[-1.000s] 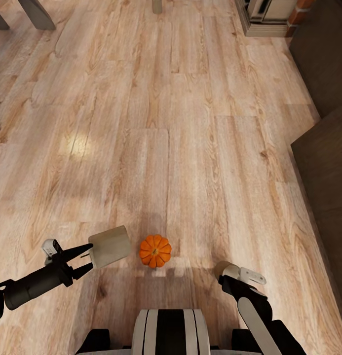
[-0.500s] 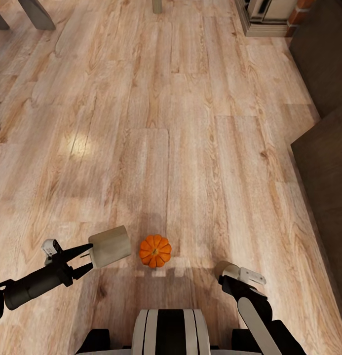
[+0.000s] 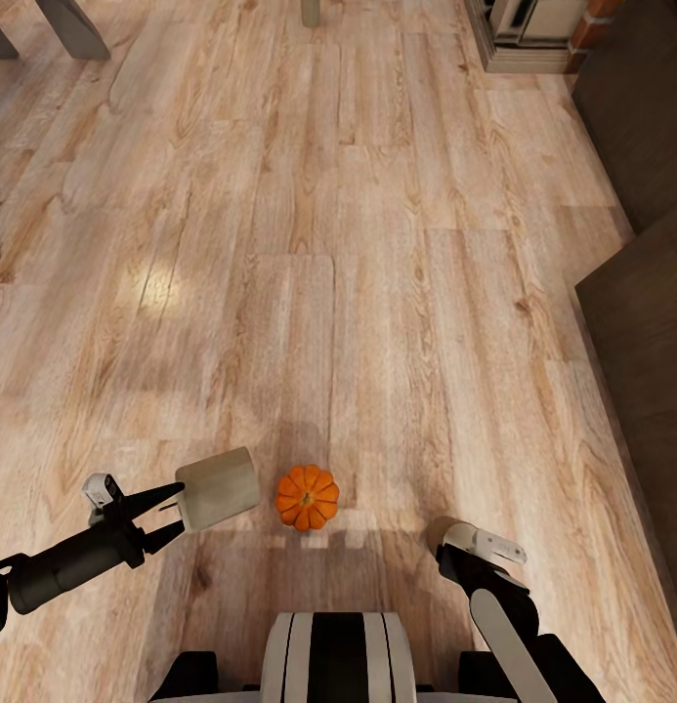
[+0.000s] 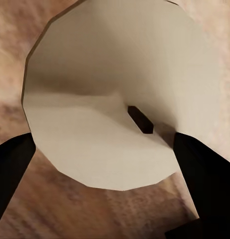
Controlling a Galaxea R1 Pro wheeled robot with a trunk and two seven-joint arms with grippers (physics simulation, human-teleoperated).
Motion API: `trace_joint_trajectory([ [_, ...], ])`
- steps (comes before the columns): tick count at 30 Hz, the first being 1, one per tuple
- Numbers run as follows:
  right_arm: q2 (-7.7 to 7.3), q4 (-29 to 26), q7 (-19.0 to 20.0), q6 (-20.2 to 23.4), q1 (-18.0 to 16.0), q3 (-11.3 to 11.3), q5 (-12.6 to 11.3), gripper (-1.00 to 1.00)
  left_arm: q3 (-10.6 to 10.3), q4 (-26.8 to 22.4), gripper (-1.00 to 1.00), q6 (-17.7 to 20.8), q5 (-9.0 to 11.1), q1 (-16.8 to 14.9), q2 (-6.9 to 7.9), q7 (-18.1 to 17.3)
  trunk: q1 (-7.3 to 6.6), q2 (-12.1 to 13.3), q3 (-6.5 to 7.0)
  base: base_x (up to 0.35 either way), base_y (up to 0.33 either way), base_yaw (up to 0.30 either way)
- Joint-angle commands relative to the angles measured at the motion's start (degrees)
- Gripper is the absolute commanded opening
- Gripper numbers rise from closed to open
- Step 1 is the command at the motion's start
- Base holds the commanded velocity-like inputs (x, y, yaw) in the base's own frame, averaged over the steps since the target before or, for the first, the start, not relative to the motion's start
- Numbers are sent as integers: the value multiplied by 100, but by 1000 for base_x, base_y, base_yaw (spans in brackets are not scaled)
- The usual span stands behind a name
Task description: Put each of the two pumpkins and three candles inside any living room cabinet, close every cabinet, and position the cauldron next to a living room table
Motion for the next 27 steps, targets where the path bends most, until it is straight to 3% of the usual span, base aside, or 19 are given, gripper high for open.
trace_joint_trajectory([
  [1, -11, -14, -45, -53, -6, 13, -1, -100, 0, 3, -100, 19, -35, -5, -2, -44, 1, -1, -3, 0, 0, 0],
  [22, -10, -14, -45, -54, -6, 13, -1, -100, -17, 3, -100, 19, -35, -5, -8, -43, 1, -1, -3, 0, 0, 0],
  [27, -11, -14, -45, -54, -6, 13, -1, -100, -33, 3, -100, 19, -36, -4, -8, -37, -12, 6, 108, 0, 0, 0],
])
